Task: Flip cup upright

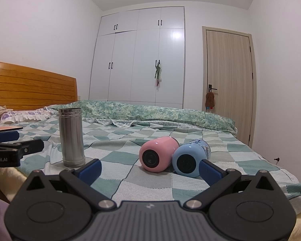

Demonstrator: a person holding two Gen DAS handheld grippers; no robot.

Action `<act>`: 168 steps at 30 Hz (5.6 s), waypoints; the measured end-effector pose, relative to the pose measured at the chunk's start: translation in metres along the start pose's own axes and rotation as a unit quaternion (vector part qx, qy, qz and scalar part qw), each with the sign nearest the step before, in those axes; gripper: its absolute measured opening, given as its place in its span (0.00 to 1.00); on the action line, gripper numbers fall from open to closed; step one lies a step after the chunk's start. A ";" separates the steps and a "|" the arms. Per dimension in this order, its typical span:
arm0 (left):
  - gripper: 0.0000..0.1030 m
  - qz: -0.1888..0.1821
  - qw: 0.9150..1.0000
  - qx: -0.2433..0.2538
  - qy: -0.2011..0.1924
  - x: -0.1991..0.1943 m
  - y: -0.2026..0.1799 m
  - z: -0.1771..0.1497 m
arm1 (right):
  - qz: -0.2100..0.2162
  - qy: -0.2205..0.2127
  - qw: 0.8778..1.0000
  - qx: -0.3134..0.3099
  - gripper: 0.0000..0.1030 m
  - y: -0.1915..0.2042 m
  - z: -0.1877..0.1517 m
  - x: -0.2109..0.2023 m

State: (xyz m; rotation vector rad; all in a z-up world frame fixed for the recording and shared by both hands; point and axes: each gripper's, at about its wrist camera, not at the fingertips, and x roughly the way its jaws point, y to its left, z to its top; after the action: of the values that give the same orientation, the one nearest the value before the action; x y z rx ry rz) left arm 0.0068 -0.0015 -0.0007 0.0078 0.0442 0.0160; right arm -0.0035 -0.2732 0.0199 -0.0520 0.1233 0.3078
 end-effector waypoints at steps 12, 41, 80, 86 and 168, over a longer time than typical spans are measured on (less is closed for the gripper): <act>1.00 0.001 1.000 -0.002 0.006 0.004 -0.001 -0.001 | -0.001 -0.001 1.000 -0.003 1.00 0.000 0.001 -0.002; 1.00 -0.002 1.000 -0.001 0.005 0.002 0.000 0.000 | -0.001 -0.001 1.000 -0.005 1.00 0.000 0.001 -0.003; 1.00 -0.119 0.953 0.090 0.263 0.236 -0.109 0.117 | 0.006 0.086 0.996 -0.013 1.00 -0.123 0.069 0.112; 1.00 -0.113 0.935 0.094 0.322 0.291 -0.125 0.108 | 0.024 0.118 0.992 -0.028 1.00 -0.151 0.070 0.149; 0.81 -0.220 0.910 0.049 0.349 0.178 -0.090 0.129 | 0.027 0.128 0.991 0.017 1.00 -0.114 0.099 0.065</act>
State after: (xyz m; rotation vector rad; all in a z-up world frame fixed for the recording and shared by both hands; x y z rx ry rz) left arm 0.1922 -0.0892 0.1193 0.0925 0.7656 -0.4391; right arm 0.1037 -0.3551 0.1133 -0.0550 0.3849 0.3529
